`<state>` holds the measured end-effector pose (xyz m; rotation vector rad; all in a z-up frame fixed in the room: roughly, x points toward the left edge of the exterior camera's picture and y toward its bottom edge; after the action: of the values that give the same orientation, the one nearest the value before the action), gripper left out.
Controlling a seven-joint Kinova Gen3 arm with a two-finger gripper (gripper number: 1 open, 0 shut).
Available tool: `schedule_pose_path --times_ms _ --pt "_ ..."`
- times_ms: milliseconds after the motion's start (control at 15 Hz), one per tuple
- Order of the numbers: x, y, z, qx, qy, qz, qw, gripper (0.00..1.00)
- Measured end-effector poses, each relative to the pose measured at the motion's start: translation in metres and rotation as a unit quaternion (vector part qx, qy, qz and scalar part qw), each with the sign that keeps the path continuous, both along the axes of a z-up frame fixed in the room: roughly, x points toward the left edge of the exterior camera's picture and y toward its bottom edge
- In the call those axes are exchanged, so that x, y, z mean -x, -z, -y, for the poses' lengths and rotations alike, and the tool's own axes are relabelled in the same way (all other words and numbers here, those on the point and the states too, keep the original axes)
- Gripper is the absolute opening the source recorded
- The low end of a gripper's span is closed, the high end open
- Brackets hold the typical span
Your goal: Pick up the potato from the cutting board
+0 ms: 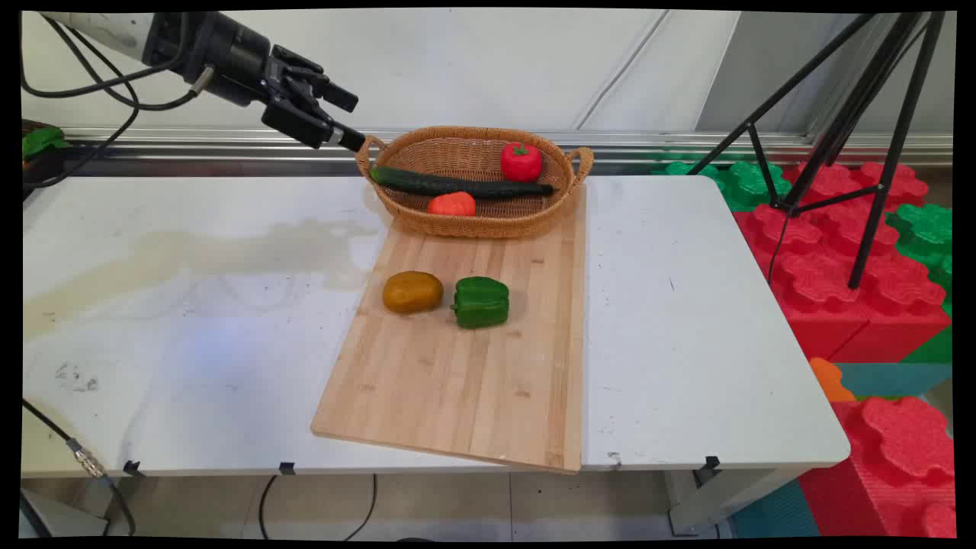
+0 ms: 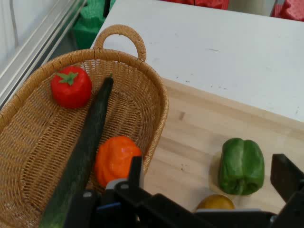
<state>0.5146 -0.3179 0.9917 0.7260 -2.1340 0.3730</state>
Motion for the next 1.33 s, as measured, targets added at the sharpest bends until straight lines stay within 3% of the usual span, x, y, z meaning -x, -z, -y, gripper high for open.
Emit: schedule_pose_path --times_ms 600,1333 --pt "0.003 0.027 -0.002 -0.038 0.002 0.038 0.9985 1.0" --pt "0.032 0.105 0.016 -0.092 0.023 0.084 0.9919 1.0"
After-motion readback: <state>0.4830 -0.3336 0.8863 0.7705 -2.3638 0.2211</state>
